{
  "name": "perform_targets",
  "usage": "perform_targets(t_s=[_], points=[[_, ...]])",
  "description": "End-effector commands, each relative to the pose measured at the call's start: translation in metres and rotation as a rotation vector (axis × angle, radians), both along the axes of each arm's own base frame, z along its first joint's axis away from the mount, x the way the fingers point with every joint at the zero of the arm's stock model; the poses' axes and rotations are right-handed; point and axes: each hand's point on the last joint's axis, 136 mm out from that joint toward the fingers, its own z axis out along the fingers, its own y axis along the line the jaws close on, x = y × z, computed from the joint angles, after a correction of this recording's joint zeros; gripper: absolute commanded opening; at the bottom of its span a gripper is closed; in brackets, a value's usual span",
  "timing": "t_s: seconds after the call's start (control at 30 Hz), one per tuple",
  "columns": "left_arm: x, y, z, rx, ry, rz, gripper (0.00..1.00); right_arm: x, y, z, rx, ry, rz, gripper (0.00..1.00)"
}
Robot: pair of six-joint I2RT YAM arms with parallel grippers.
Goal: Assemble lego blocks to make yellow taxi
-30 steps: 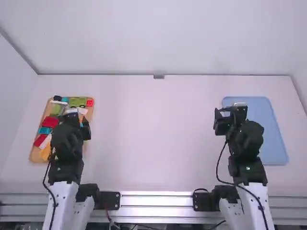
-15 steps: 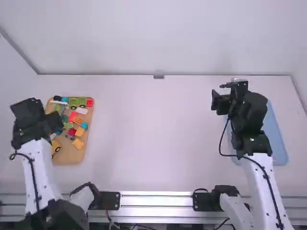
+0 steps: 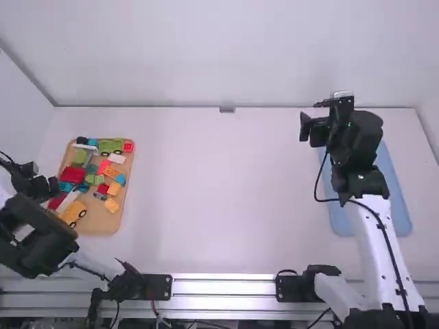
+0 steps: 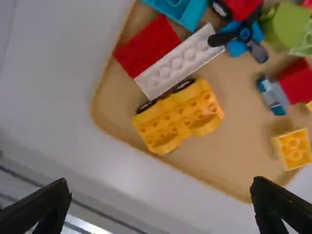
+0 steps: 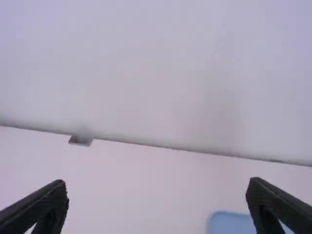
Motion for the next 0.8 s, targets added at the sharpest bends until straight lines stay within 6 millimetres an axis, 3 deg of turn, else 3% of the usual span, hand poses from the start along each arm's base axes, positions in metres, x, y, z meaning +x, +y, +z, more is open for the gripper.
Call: perform_targets(t_s=[0.0,0.1,0.23,0.33,0.47,0.77], points=[[0.009,0.005,-0.012,-0.014,0.024,-0.223,0.99,0.004,-0.001,0.018,-0.003,-0.039,0.001,0.98],[0.009,0.004,-0.035,-0.053,0.074,-0.436,0.99,0.004,-0.001,0.018,-0.003,-0.037,0.001,0.98],[0.014,0.001,-0.043,-0.056,0.094,-0.634,0.99,0.004,0.000,0.018,-0.003,-0.037,0.004,0.98],[0.030,-0.002,-0.046,-0.031,0.068,-0.812,0.99,0.004,-0.001,0.018,-0.003,-0.037,0.002,0.98],[0.049,-0.009,-0.044,-0.028,-0.030,-0.822,0.99,0.003,0.004,0.016,-0.003,-0.030,0.014,0.98],[0.022,-0.016,-0.061,-0.077,0.103,-0.814,0.99,0.003,0.028,0.024,-0.012,-0.066,0.077,0.98]])
